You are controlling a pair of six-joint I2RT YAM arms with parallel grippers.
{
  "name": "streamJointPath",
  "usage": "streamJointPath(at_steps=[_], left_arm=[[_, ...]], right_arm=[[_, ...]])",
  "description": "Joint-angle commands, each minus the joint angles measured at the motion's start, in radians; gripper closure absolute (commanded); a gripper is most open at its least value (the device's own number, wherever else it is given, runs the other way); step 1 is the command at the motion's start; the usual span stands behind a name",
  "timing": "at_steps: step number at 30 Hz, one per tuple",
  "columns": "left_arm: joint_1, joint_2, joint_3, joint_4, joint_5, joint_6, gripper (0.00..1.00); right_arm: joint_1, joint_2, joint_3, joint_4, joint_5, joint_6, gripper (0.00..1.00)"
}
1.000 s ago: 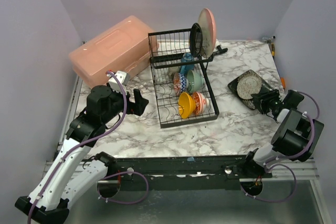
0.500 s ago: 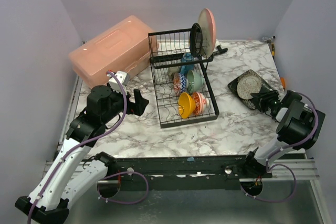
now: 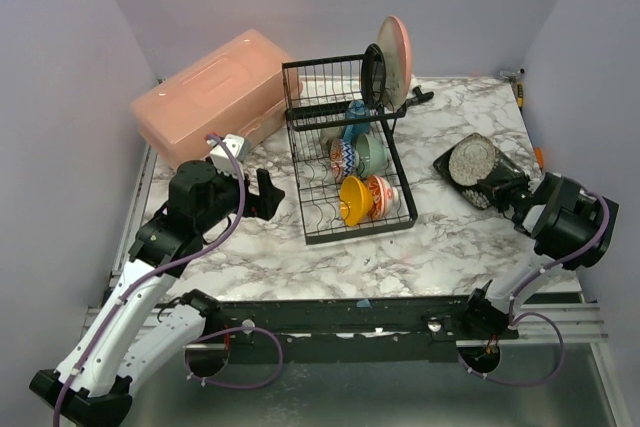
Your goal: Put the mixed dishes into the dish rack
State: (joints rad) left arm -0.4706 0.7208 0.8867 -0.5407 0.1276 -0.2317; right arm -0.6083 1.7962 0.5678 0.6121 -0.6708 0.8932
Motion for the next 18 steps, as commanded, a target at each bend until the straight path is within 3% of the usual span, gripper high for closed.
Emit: streamJointPath(at_steps=[1,6,18], left_arm=[[0.004,0.001,-0.005,0.008,0.021,-0.006,0.09],[0.004,0.001,-0.005,0.008,0.017,-0.004,0.09],[0.004,-0.007,-0.006,0.008,0.027,-0.006,0.09]], right_arm=[[-0.005,0.02,-0.021,-0.023,0.042,-0.043,0.99],[-0.005,-0.083,-0.029,-0.083,0.003,-0.037,1.0],[-0.006,-0.304,-0.049,-0.508,0.035,-0.125,1.0]])
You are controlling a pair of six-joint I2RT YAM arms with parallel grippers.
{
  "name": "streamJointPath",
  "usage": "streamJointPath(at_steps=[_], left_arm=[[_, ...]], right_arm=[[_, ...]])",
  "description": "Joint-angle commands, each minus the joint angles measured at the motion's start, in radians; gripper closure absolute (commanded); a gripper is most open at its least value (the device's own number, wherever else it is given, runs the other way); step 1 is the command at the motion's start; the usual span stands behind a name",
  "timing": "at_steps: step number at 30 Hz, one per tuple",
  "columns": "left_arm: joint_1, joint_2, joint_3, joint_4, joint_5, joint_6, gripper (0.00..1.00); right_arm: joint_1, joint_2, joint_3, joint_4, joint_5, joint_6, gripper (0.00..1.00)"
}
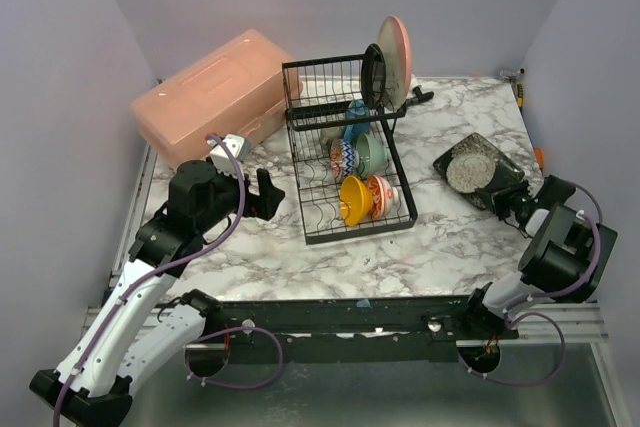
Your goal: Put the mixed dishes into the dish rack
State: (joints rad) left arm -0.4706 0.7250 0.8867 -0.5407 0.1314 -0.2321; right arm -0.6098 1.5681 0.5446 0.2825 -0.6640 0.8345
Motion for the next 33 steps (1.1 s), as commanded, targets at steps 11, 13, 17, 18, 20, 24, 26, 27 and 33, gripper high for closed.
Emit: streamJointPath(at_steps=[11,13,17,18,20,24,26,27,33], left_arm=[[0.003,-0.027,-0.008,0.012,0.04,-0.01,0.09],[0.0,-0.029,-0.009,0.012,0.042,-0.01,0.09],[-0.003,-0.029,-0.008,0.013,0.046,-0.01,0.09],[-0.003,-0.03,-0.008,0.012,0.045,-0.01,0.09],[-0.006,-0.032,-0.01,0.012,0.042,-0.01,0.09],[-0.006,-0.032,-0.008,0.012,0.042,-0.01,0.09],[-0.007,-0.032,-0.007,0.012,0.042,-0.01,0.09],[-0.006,-0.032,-0.007,0.012,0.042,-0.01,0.09],[-0.007,-0.03,-0.008,0.01,0.038,-0.009,0.09]], right_arm=[[-0.015,-0.297,-0.076,-0.363,0.165,-0.112,1.0],[-0.015,-0.305,-0.077,-0.361,0.164,-0.113,0.99],[-0.016,-0.276,-0.092,-0.322,0.152,-0.08,0.87],[-0.016,-0.272,-0.102,-0.297,0.14,-0.066,0.84],[-0.016,-0.275,-0.129,-0.237,0.112,-0.026,0.75],[-0.016,-0.315,-0.157,-0.198,0.095,0.002,0.56],[-0.016,-0.333,-0.163,-0.191,0.09,0.009,0.48],[-0.016,-0.335,-0.164,-0.186,0.09,0.015,0.46],[-0.015,-0.27,-0.233,0.028,0.013,0.124,0.41]])
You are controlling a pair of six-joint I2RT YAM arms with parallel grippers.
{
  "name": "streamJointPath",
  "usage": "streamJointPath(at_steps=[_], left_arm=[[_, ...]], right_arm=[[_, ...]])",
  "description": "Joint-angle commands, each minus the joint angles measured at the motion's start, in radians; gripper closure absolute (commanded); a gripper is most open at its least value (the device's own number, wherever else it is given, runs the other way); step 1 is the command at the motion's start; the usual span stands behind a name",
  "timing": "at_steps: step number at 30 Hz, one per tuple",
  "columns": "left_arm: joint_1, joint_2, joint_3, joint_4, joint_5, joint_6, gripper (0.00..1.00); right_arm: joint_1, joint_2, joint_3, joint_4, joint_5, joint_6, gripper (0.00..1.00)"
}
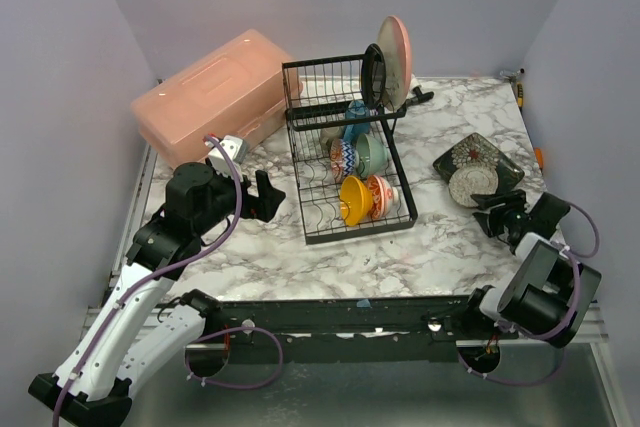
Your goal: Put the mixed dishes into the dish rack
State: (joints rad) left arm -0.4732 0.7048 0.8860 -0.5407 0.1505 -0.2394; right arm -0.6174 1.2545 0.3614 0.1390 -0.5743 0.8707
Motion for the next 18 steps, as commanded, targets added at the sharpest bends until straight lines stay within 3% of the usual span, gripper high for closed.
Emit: streamJointPath(at_steps=[1,8,18], left_arm=[[-0.004,-0.01,-0.007,0.011,0.017,-0.001,0.09],[-0.004,-0.007,-0.005,0.011,0.023,-0.001,0.09],[-0.004,-0.004,-0.004,0.01,0.027,-0.002,0.09]], right_arm=[[-0.008,0.069,-0.055,0.199,-0.092,0.107,0.41],[-0.008,0.126,-0.119,0.392,-0.141,0.206,0.43],[-0.003,0.169,-0.289,0.792,-0.055,0.408,0.48]])
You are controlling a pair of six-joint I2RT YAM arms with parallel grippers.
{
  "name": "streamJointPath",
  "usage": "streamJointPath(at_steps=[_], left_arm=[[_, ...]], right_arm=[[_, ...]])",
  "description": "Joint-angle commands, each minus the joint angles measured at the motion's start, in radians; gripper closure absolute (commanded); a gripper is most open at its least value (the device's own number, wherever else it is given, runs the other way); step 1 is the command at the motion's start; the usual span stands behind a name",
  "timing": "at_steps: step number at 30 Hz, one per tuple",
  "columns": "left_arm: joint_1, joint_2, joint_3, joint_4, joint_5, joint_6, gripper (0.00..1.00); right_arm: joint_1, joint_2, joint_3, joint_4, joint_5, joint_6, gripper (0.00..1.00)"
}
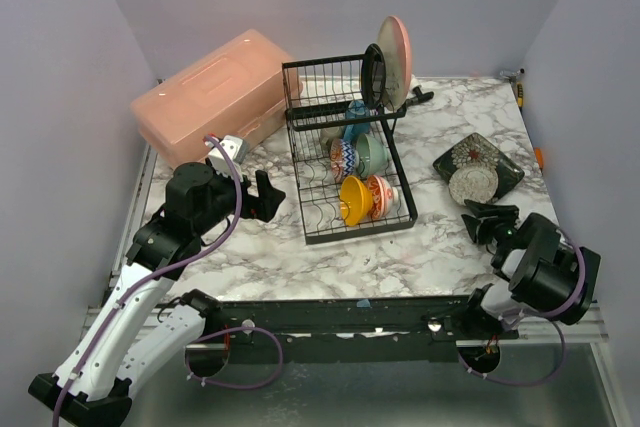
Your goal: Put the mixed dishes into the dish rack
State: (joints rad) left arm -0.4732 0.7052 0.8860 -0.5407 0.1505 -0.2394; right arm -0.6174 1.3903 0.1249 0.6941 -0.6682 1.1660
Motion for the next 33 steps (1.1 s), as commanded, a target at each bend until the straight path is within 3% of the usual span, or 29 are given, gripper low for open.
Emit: streamJointPath(at_steps=[1,13,17,19,23,25,29,33], left_arm=[[-0.004,-0.004,-0.005,0.01,0.027,-0.003,0.09],[-0.004,-0.001,-0.004,0.01,0.023,-0.001,0.09],[-0.003,-0.003,-0.005,0.009,0.017,0.0,0.09],[-0.004,-0.004,-0.005,0.009,0.012,0.0,0.09],[-0.003,0.002,-0.002,0.01,0.016,0.0,0.09],[-0.004,0.004,-0.003,0.009,0.021,-0.001,0.09],[-0.004,0.004,-0.005,0.011,0.024,-0.001,0.09],[-0.003,0.004,-0.005,0.009,0.019,-0.001,0.09]], right_arm=[[0.0,0.043,-0.071,0.285,0.05,0.139,0.48],[0.1,0.188,-0.086,0.49,0.179,0.235,0.51],[0.123,0.26,-0.089,0.57,0.211,0.264,0.57],[0.123,0.281,-0.09,0.589,0.219,0.265,0.63],[0.124,0.301,-0.103,0.614,0.213,0.271,0.94],[0.124,0.291,-0.107,0.596,0.206,0.264,1.0],[0.124,0.228,-0.099,0.503,0.184,0.229,1.0],[0.124,0.055,-0.024,0.161,0.172,0.091,1.0]])
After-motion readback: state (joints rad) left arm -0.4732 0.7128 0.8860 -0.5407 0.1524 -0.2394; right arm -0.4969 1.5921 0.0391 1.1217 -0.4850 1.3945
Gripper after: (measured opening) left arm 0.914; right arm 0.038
